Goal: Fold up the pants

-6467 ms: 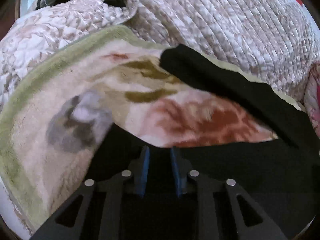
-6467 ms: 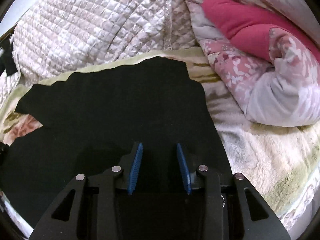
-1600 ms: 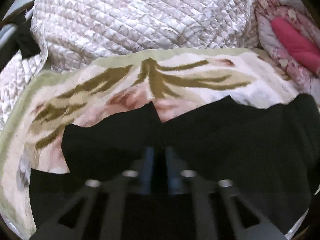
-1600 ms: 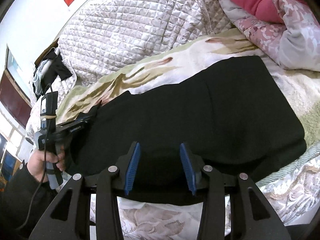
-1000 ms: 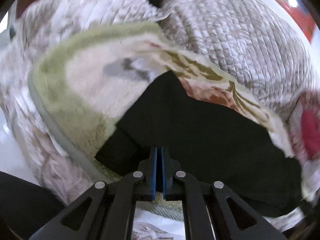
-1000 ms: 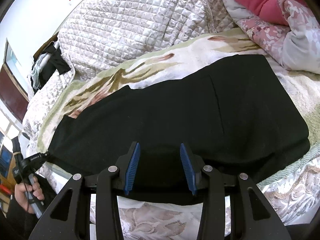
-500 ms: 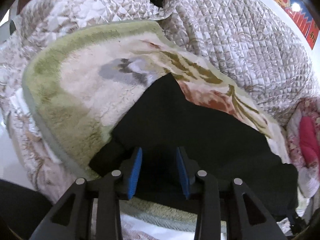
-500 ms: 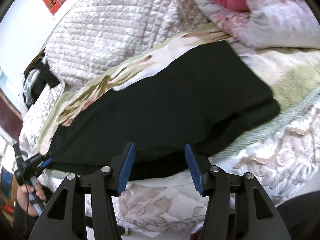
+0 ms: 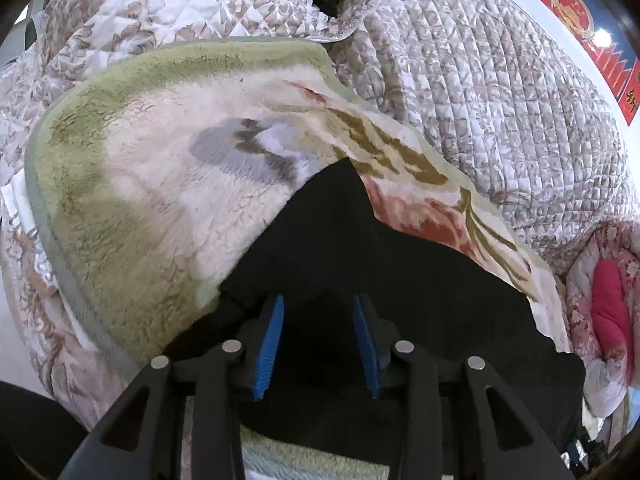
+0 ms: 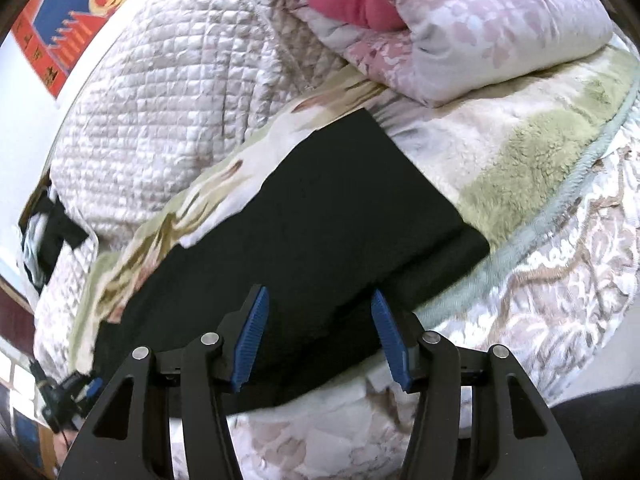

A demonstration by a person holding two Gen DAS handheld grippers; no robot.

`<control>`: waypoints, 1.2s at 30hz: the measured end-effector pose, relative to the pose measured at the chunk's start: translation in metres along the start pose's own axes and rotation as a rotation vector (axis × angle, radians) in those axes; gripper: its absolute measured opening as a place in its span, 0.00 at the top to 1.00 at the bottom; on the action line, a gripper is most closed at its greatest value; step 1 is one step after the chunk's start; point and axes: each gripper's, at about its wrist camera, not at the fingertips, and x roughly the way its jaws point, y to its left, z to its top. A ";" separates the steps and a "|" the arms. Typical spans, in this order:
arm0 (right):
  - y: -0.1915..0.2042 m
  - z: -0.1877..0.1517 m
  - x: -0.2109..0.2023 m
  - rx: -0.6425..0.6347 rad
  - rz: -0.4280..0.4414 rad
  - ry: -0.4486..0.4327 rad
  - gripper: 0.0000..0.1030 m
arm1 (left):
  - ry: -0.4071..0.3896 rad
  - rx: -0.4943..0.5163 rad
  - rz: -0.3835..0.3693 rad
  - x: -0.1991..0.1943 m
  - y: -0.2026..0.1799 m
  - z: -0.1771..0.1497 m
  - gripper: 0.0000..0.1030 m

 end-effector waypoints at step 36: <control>-0.015 0.019 0.010 0.018 0.001 0.008 0.93 | 0.032 -0.059 -0.093 -0.028 0.019 -0.021 0.57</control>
